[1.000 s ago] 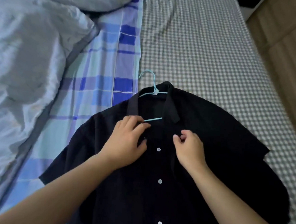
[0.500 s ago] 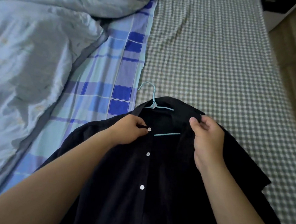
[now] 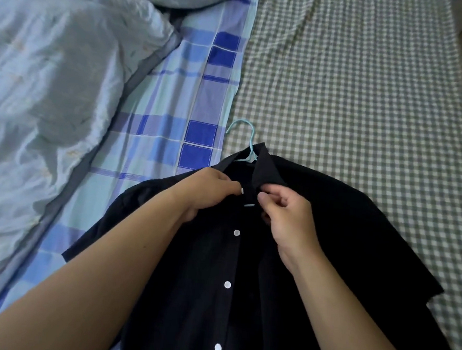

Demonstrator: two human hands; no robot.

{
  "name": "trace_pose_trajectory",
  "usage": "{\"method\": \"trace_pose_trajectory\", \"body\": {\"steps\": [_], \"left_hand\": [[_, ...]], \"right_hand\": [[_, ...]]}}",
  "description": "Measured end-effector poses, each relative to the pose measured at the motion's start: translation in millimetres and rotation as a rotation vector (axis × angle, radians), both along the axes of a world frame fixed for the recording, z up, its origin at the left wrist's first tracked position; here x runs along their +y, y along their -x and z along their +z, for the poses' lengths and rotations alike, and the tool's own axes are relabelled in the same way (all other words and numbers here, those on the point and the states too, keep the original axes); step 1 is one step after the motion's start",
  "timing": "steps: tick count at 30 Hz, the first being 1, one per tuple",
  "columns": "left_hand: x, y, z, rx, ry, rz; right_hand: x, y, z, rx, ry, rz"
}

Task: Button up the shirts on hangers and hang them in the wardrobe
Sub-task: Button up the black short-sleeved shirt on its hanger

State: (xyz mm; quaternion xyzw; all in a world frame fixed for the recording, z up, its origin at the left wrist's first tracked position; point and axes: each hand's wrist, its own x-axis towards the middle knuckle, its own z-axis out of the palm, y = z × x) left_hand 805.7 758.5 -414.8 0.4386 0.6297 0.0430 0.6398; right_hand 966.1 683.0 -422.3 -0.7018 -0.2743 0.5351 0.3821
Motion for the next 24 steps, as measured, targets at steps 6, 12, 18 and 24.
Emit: {"method": "trace_pose_trajectory", "body": {"steps": [6, 12, 18, 24], "left_hand": [[-12.8, 2.9, -2.2, -0.251, 0.051, 0.116], [-23.7, 1.9, -7.2, -0.315, 0.052, 0.197], [-25.4, -0.6, -5.9, -0.271, 0.023, 0.184], [-20.7, 1.1, 0.9, -0.236, 0.032, 0.137]], "right_hand": [[-5.9, 11.6, 4.7, 0.262, 0.146, -0.137], [-4.5, 11.1, 8.1, 0.491, 0.227, -0.163], [-4.1, 11.7, 5.5, 0.482, 0.251, -0.135], [0.1, 14.8, 2.2, 0.396, 0.253, -0.189]]}}
